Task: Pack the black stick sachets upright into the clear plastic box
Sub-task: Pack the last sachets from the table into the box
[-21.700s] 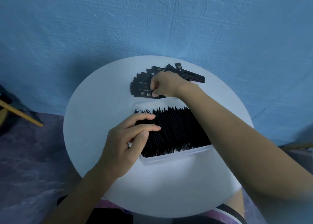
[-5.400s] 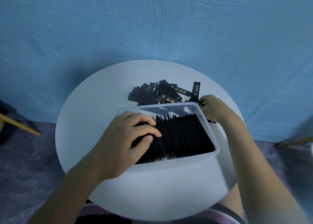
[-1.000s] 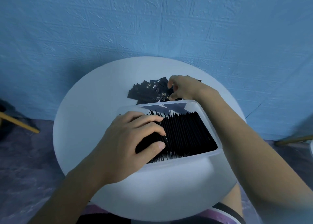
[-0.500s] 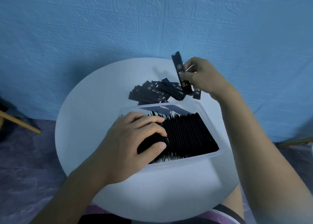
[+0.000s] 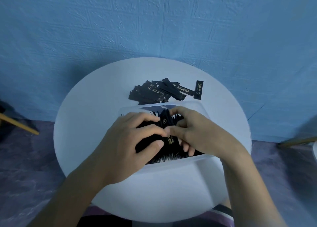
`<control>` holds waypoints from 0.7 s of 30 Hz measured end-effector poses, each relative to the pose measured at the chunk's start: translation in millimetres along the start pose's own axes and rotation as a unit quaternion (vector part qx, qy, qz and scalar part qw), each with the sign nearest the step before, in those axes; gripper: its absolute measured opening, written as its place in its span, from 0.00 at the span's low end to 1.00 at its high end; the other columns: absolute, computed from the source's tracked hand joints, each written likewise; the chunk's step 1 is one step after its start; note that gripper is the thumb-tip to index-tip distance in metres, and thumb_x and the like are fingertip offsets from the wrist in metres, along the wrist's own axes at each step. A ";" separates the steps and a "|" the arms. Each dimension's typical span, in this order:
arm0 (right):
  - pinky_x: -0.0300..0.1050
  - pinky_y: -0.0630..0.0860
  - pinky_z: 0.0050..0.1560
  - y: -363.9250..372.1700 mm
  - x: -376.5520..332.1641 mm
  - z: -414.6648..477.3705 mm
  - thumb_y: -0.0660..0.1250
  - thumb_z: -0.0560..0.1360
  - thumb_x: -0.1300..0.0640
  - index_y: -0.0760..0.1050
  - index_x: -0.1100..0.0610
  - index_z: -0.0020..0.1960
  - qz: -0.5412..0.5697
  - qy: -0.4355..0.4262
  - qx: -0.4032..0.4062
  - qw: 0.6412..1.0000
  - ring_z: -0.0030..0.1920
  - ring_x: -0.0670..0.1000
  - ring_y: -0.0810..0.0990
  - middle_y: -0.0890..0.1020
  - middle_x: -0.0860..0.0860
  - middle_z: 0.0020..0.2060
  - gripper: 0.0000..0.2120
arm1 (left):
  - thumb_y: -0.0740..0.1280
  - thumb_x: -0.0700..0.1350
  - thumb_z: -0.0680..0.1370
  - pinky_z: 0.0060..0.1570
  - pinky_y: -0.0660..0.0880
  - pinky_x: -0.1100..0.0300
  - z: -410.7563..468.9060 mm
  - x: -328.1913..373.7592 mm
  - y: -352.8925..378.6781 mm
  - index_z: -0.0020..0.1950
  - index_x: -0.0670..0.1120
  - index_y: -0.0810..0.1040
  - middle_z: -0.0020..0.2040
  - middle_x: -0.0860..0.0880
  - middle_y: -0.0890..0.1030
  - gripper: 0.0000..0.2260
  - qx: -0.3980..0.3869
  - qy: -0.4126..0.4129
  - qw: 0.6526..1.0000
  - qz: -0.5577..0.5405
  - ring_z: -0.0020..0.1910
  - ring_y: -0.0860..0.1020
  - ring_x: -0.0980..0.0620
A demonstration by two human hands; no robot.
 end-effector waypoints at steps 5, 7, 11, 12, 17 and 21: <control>0.42 0.77 0.29 -2.0 0.3 -2.2 0.63 0.83 0.55 0.70 0.54 0.70 0.034 -0.005 -0.008 0.999 0.30 0.50 0.77 0.78 0.52 0.32 0.15 | 0.62 0.56 0.80 0.64 0.70 0.52 -1.3 0.3 -0.6 0.58 0.60 0.83 0.64 0.61 0.77 0.12 0.006 0.013 1.000 0.006 0.66 0.72 0.57; 0.41 0.77 0.30 -3.1 0.8 -0.1 0.65 0.82 0.57 0.68 0.54 0.73 0.038 -0.008 -0.005 0.999 0.33 0.49 0.78 0.78 0.52 0.35 0.19 | 0.62 0.55 0.80 0.64 0.70 0.51 -2.5 0.4 0.3 0.59 0.59 0.83 0.65 0.61 0.77 0.13 0.003 0.022 1.000 0.011 0.66 0.74 0.57; 0.40 0.78 0.32 -6.7 0.6 6.1 0.69 0.80 0.58 0.65 0.54 0.77 0.052 -0.010 -0.024 0.998 0.36 0.45 0.79 0.79 0.53 0.39 0.27 | 0.62 0.54 0.80 0.62 0.71 0.53 -3.4 1.2 -1.0 0.60 0.59 0.84 0.64 0.61 0.77 0.13 0.011 0.022 1.000 0.013 0.62 0.77 0.58; 0.40 0.78 0.32 -7.6 0.3 7.6 0.69 0.79 0.58 0.64 0.54 0.78 0.051 -0.010 -0.032 0.998 0.37 0.45 0.79 0.79 0.54 0.40 0.29 | 0.62 0.54 0.80 0.62 0.72 0.53 -3.3 1.7 -1.7 0.60 0.59 0.84 0.64 0.61 0.78 0.13 0.014 0.024 1.000 0.013 0.61 0.77 0.58; 0.40 0.79 0.33 -9.6 -4.4 14.4 0.68 0.80 0.59 0.62 0.52 0.79 0.022 -0.018 -0.092 0.995 0.37 0.46 0.79 0.80 0.52 0.39 0.30 | 0.62 0.54 0.80 0.62 0.71 0.55 -1.7 3.1 -3.6 0.61 0.60 0.83 0.62 0.61 0.79 0.13 0.014 0.034 0.999 0.019 0.62 0.76 0.60; 0.41 0.79 0.33 -10.7 -4.5 17.0 0.68 0.80 0.60 0.64 0.53 0.77 0.017 -0.026 -0.103 0.994 0.36 0.46 0.79 0.79 0.54 0.42 0.27 | 0.63 0.54 0.80 0.61 0.71 0.54 0.4 7.0 -2.6 0.64 0.60 0.82 0.61 0.61 0.78 0.15 0.003 0.049 0.998 0.034 0.62 0.75 0.57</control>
Point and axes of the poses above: each hand's wrist, its own z-axis towards the middle knuckle, its own y-axis out of the palm, x = y × z, the point moved 5 cm from there along z, towards the middle knuckle
